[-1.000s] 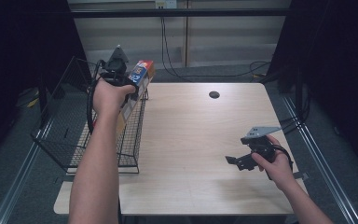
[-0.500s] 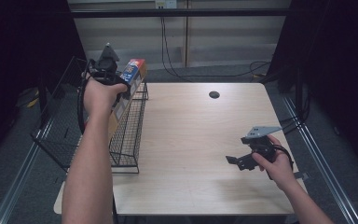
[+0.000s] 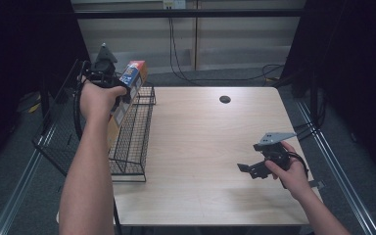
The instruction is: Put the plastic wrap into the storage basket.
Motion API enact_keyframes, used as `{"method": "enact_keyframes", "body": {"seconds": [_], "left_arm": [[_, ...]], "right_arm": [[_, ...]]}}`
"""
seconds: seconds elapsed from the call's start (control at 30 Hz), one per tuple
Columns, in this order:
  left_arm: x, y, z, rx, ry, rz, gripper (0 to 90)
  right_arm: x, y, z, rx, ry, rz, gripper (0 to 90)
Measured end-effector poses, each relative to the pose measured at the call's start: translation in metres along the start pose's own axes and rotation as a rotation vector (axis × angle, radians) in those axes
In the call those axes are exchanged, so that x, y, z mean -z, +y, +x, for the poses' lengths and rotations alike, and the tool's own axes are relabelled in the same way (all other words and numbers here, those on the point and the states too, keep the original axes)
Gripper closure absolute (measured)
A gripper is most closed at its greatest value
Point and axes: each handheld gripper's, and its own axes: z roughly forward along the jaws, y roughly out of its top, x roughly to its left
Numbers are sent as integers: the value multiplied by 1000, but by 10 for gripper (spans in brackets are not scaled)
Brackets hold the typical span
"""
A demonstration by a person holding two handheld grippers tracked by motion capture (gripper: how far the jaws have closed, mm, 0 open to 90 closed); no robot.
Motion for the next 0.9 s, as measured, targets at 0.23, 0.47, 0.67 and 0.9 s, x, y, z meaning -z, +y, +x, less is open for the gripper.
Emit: {"method": "enact_keyframes", "body": {"seconds": [0.23, 0.47, 0.67, 0.9], "left_arm": [[3, -2, 9, 18, 12, 2, 438], [6, -5, 18, 36, 19, 5, 437], [8, -6, 23, 59, 25, -6, 438], [13, -8, 32, 77, 43, -9, 437]], "right_arm": [[0, 0, 0, 5, -4, 2, 16], [-1, 0, 0, 5, -4, 3, 16], [-1, 0, 0, 11, 2, 9, 17], [-1, 0, 0, 10, 0, 2, 16]]}}
